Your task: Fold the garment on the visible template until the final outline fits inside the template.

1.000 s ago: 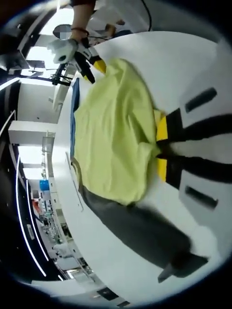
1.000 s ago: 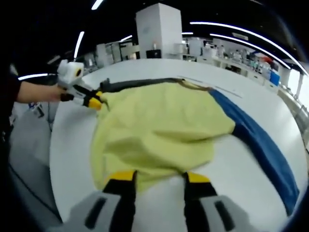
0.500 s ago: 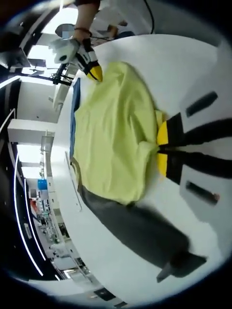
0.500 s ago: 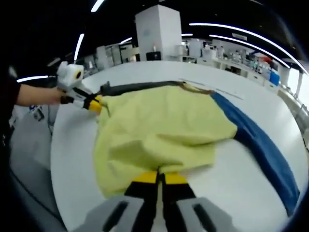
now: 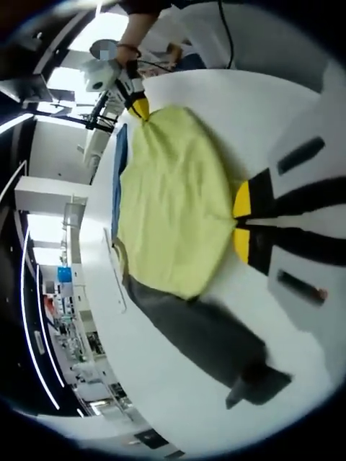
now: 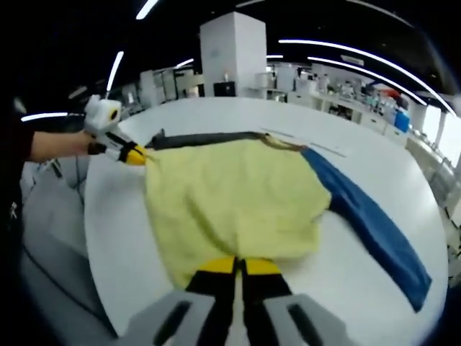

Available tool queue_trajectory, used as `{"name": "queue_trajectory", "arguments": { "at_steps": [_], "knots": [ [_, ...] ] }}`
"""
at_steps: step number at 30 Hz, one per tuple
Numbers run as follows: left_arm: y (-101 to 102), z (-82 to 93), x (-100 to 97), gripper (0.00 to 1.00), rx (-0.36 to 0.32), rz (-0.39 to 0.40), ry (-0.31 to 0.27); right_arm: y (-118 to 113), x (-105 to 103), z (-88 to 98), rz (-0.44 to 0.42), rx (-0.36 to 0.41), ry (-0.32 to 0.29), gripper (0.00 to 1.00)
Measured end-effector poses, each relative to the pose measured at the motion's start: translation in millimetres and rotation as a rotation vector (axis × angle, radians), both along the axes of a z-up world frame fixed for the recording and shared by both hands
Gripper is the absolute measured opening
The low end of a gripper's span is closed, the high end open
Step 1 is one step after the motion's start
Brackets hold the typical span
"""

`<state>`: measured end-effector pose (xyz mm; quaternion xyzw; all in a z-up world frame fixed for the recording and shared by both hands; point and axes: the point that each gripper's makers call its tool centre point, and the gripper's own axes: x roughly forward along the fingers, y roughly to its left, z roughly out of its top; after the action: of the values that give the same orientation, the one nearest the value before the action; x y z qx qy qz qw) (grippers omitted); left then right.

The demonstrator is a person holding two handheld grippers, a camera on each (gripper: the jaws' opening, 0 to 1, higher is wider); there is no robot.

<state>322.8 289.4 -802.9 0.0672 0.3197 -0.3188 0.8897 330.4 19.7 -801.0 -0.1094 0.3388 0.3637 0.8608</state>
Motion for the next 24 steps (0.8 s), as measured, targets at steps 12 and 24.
{"name": "queue_trajectory", "arguments": {
  "at_steps": [12, 24],
  "knots": [
    [1.3, -9.0, -14.4, 0.00, -0.020, 0.008, 0.080, -6.5, -19.2, -18.5, -0.047, -0.051, 0.090, 0.00],
    [19.5, -8.0, -7.1, 0.28, 0.017, 0.122, 0.035, -22.3, -18.9, -16.1, -0.053, -0.075, 0.074, 0.17]
  ]
}}
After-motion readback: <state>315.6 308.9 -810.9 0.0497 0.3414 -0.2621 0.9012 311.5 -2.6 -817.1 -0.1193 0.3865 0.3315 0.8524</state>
